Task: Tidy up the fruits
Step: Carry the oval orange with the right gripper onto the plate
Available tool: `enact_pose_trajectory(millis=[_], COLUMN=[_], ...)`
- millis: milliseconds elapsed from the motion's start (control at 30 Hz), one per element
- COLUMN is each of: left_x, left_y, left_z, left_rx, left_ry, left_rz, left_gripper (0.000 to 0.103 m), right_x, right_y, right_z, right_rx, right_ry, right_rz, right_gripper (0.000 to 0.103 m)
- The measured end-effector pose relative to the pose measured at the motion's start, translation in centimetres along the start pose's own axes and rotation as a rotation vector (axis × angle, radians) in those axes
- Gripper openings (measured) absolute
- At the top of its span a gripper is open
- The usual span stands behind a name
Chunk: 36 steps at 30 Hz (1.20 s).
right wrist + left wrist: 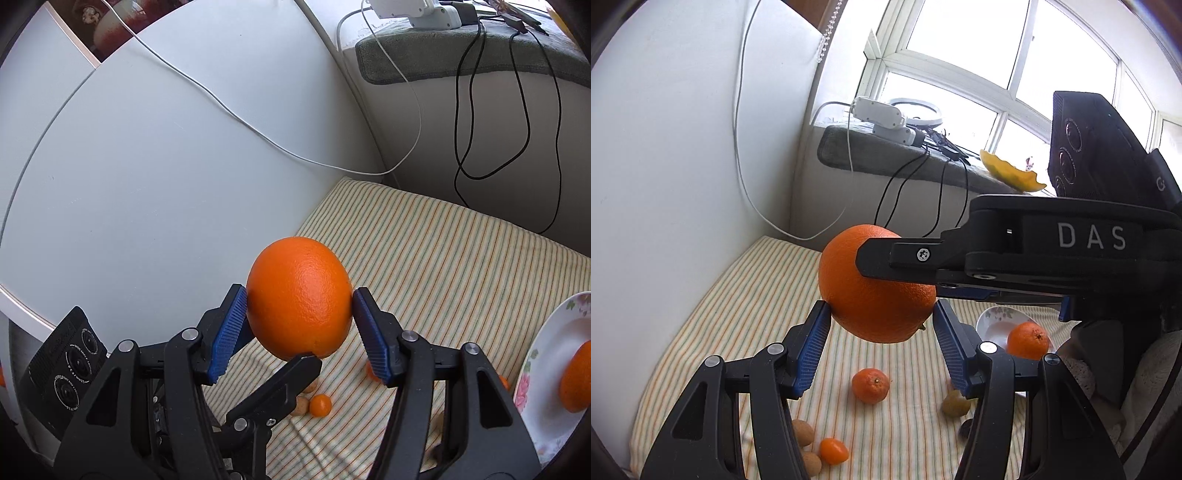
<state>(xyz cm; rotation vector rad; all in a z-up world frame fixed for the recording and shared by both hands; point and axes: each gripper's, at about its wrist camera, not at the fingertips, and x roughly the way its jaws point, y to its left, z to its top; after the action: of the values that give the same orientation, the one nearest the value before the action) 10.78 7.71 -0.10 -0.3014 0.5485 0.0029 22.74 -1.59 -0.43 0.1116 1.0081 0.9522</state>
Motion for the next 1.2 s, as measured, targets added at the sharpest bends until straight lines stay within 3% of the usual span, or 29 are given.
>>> enact_pose_trajectory(millis=[633, 900, 1200], left_x=[0.8, 2.5, 6.2], left_y=[-11.6, -15.5, -15.5], left_z=[-3.3, -5.1, -5.5], left_rx=[0.136, 0.193, 0.18], left_ry=[0.076, 0.13, 0.186], left_rz=[-0.198, -0.247, -0.226], left_gripper=[0.057, 0.057, 0.057], right_x=[-12.7, -15.1, -13.4], right_y=[-6.8, -11.2, -14.6], right_z=[-8.3, -10.3, -9.7], right_rx=[0.138, 0.215, 0.247], right_ry=[-0.129, -0.155, -0.124], right_rz=[-0.122, -0.15, -0.148], right_gripper=[0.062, 0.062, 0.062])
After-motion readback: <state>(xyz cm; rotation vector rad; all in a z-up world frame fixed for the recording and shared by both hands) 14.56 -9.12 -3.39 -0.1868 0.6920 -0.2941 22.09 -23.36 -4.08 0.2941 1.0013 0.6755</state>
